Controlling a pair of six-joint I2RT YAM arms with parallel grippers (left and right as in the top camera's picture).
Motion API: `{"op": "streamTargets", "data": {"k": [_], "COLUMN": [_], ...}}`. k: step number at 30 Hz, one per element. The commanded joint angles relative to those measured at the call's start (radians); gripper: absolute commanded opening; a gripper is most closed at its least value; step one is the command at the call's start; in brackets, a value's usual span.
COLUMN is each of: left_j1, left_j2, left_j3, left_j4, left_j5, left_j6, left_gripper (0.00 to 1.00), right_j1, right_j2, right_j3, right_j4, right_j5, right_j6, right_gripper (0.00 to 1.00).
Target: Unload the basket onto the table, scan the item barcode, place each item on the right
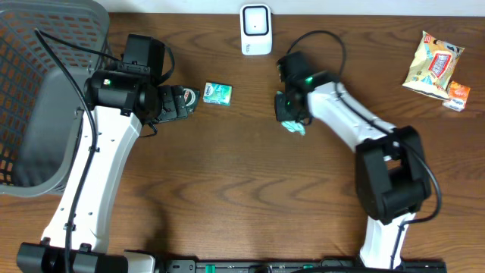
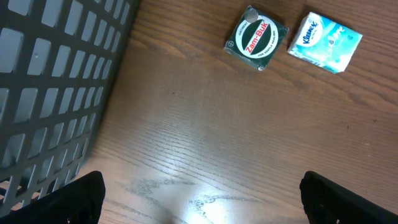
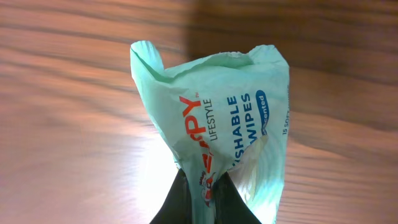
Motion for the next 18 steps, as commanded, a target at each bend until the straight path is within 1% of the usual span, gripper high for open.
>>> {"op": "streamTargets", "data": {"k": [1,3,4,7,11,14,18], "left_j1": [0.002,0.002,0.002,0.002,0.002,0.002,0.002], "left_j2": [-0.002,-0.002,-0.002,-0.002,-0.002,-0.002,-0.002], "left_j3": [0.001,0.001,0.001,0.001,0.001,0.001,0.001], "left_j4": [-0.002,-0.002,-0.002,-0.002,-0.002,-0.002,-0.002], "left_j5": [-0.016,-0.016,-0.016,-0.016,-0.016,-0.016,-0.016], "left_j6": [-0.005,-0.005,-0.005,-0.005,-0.005,-0.005,-0.005], "left_gripper": [0.98,0.99,0.99,0.99,0.99,0.99,0.98], "right_j1": [-0.09,-0.124,-0.15,-0.176,-0.194,-0.207,-0.238], "right_j2": [-0.056,-0.05,-0.045,-0.043,-0.043,-0.043,-0.043], "right_j3": [0.042,0.034,0.016,-0.042,-0.164,-0.27,-0.375], "right_j4": [0.008,0.012,0.014,0.041,0.146,0.253,0.368], "right_j5": [-0.534,-0.7,-0.834,-0.97,-1.06,-1.061,-1.059], "right_j6": [-0.041,-0.07,-0.095,-0.112,-0.091,-0.002,0.064], "right_gripper": [0.01,0.01,0.01,0.01,0.01,0.01,0.01]}}
